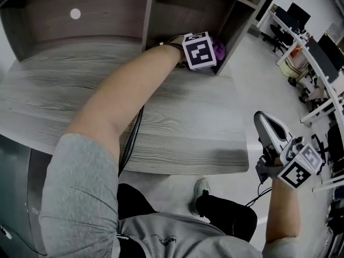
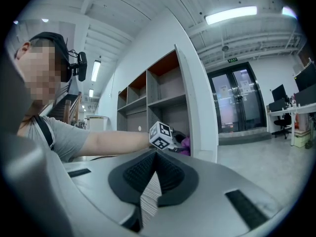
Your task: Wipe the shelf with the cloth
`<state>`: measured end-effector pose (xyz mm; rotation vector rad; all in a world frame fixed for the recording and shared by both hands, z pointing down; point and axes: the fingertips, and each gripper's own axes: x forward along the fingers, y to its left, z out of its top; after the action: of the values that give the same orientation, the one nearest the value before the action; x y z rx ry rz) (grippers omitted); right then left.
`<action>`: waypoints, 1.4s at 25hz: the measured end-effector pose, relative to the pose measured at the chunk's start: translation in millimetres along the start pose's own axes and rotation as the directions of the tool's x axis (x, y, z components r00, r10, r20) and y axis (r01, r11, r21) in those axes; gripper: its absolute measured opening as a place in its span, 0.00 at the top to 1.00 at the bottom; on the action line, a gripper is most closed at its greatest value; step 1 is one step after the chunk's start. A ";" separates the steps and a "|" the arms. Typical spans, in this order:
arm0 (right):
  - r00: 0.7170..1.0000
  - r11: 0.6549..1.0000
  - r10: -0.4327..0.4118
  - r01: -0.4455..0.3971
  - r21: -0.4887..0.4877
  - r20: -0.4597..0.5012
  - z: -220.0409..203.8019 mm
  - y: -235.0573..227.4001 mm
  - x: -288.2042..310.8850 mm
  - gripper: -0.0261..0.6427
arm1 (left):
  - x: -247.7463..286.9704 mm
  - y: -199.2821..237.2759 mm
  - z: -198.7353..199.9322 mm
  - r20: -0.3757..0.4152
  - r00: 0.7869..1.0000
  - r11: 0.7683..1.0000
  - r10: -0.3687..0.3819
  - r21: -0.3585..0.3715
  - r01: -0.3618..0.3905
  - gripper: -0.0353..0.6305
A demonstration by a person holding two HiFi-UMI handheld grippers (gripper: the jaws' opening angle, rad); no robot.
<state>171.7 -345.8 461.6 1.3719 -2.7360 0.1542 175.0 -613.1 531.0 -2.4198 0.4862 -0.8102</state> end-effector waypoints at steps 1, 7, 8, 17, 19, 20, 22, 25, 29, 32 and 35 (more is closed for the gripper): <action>1.000 1.000 0.002 -0.002 0.001 -0.001 -0.5 0.6 1.0 0.93 | 4.9 -6.0 -7.5 -0.035 0.999 1.000 -0.011 0.024 0.012 0.83; 1.000 1.000 -0.016 0.016 0.003 0.000 -2.2 -1.0 0.6 0.93 | 2.2 1.3 -10.6 -0.075 0.997 1.000 -0.010 -0.002 0.010 0.83; 1.000 1.000 -0.022 0.022 0.001 -0.001 -2.0 -2.0 -0.3 0.93 | -3.3 8.9 -8.0 -0.048 0.999 0.999 0.010 -0.047 -0.012 0.83; 1.000 1.000 -0.003 0.003 -0.017 0.018 3.7 4.0 2.3 0.93 | -121.2 84.0 118.7 0.448 0.857 0.941 0.253 -0.321 -0.110 0.83; 1.000 1.000 -0.004 0.004 -0.017 0.025 4.9 3.9 2.1 0.93 | -118.3 79.0 131.4 0.440 0.860 0.947 0.257 -0.294 -0.132 0.83; 1.000 1.000 -0.005 0.005 -0.016 0.026 5.1 3.0 1.1 0.93 | -113.0 77.3 134.2 0.426 0.865 0.947 0.267 -0.283 -0.152 0.83; 1.000 1.000 -0.006 0.006 -0.013 0.022 4.4 1.2 -0.7 0.93 | -106.7 78.7 135.9 0.404 0.866 0.943 0.295 -0.267 -0.197 0.83; 1.000 1.000 -0.015 0.015 -0.014 0.019 2.2 -1.0 -3.4 0.93 | -101.9 76.1 127.7 0.364 0.879 0.947 0.309 -0.205 -0.248 0.83; 1.000 1.000 -0.024 0.024 -0.013 0.011 -1.2 -3.2 -5.0 0.93 | -67.1 36.7 83.1 0.225 0.946 0.972 0.233 -0.060 -0.226 0.84; 1.000 1.000 -0.018 0.018 -0.010 0.004 -0.8 -3.5 -3.4 0.93 | -34.2 -10.5 35.9 0.063 0.988 0.985 0.139 0.093 -0.144 0.84; 1.000 1.000 -0.008 0.008 -0.005 0.002 -2.3 -2.6 -1.0 0.93 | -10.2 -47.0 3.4 -0.065 0.996 0.978 0.068 0.204 -0.053 0.84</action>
<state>174.4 -346.3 463.9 1.3827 -2.7301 0.1459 177.1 -569.8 551.9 -2.1860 0.4782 -0.8781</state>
